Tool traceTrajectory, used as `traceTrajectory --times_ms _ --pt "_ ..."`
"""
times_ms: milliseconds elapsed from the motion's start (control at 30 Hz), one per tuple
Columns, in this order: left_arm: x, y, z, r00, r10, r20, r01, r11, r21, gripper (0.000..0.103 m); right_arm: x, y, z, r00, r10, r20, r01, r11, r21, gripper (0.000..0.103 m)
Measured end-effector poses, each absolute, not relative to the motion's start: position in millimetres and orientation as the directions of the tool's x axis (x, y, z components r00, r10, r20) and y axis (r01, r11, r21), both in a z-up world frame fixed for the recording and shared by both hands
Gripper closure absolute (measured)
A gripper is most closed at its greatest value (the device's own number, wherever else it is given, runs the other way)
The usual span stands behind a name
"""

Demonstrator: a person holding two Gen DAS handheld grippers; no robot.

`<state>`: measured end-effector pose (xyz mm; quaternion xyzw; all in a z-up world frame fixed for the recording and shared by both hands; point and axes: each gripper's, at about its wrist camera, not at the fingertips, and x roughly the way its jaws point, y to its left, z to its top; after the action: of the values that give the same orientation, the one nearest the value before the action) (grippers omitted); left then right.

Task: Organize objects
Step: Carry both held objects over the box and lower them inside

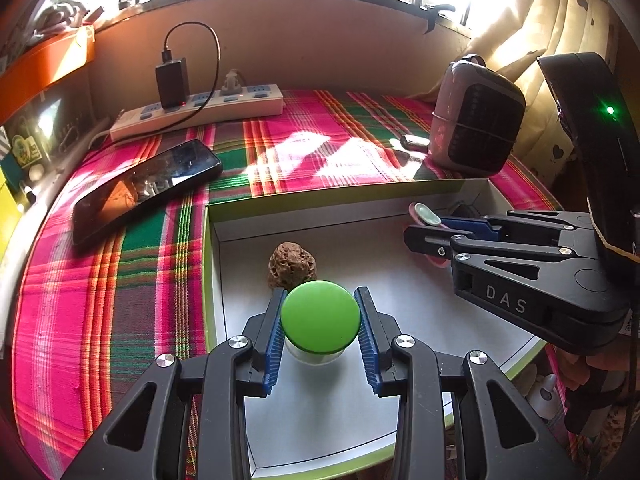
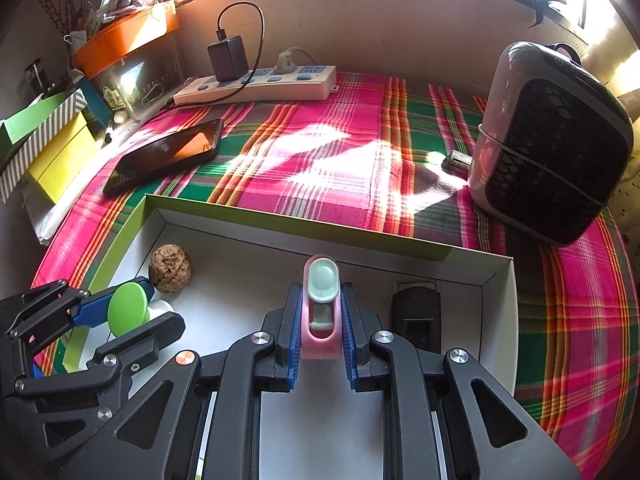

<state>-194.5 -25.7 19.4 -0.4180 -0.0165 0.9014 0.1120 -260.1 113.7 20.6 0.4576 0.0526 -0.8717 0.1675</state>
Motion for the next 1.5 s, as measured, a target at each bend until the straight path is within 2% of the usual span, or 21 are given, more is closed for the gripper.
traceTrajectory --times_ms 800,1000,1133,1500 --pt "-194.9 -26.1 18.4 -0.624 0.213 -0.752 -0.188 -0.975 -0.12 0.071 -259.4 115.2 18.6 -0.53 -0.247 -0.811 0.33 -0.941 0.071 0.084" --pt "-194.7 -26.6 18.6 -0.624 0.212 -0.752 -0.188 -0.975 -0.119 0.068 -259.1 116.5 19.3 -0.534 -0.246 -0.809 0.326 -0.943 0.071 0.081" --pt "-194.6 -26.9 18.7 -0.622 0.217 -0.753 -0.189 -0.974 -0.124 0.066 -258.3 117.6 20.4 -0.536 -0.249 -0.806 0.323 -0.943 0.076 0.071" --pt "-189.9 -27.3 23.1 -0.621 0.219 -0.753 -0.182 -0.974 -0.134 0.064 -250.3 122.4 27.0 -0.55 -0.252 -0.796 0.314 -0.946 0.082 0.07"
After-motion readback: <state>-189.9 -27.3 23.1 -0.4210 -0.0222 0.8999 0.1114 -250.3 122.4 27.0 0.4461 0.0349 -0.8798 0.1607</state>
